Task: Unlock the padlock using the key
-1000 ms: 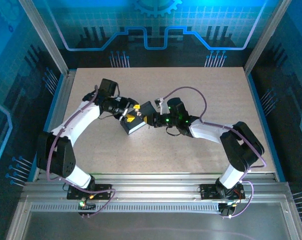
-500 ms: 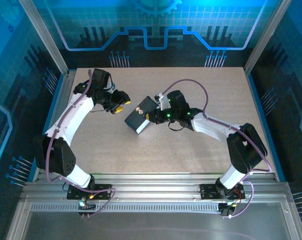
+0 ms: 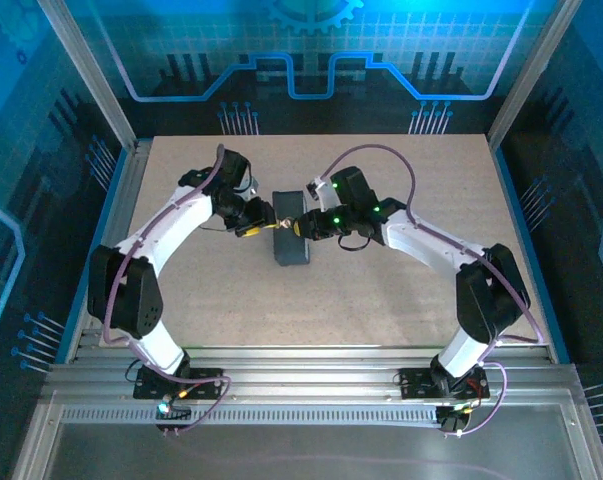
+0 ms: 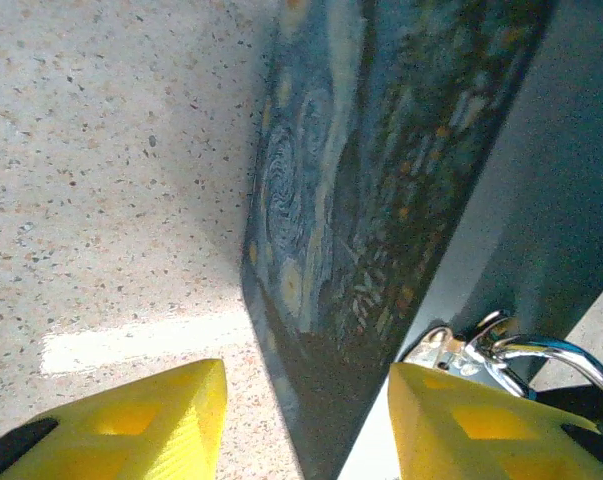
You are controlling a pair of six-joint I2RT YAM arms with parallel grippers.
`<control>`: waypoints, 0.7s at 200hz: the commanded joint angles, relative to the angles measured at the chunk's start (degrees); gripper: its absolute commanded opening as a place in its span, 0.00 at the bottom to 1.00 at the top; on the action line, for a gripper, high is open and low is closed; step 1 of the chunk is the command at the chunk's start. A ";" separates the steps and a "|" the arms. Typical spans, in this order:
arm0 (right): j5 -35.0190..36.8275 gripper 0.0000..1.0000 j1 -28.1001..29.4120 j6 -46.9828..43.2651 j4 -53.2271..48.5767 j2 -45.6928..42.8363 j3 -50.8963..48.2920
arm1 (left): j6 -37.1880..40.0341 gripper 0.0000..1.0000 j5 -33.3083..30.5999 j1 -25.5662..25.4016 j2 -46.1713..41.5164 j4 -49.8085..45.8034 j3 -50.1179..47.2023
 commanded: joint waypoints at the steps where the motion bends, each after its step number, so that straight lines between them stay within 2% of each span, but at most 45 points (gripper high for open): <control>1: 0.46 0.06 -0.45 -3.02 -3.62 0.75 3.85 | 1.80 0.46 -0.92 -1.10 1.37 1.00 -1.40; 38: 2.34 0.07 -0.53 -5.43 -7.97 2.19 5.88 | -0.35 0.46 -1.09 -1.65 1.46 2.77 -2.46; 87: 1.75 0.09 -1.28 -5.33 -9.86 2.65 7.15 | -2.92 0.50 -2.68 -1.40 0.58 2.65 2.59; 140: -2.86 0.14 -4.17 -2.16 -10.83 4.81 7.52 | -5.45 0.52 -6.67 -1.39 1.97 5.46 3.01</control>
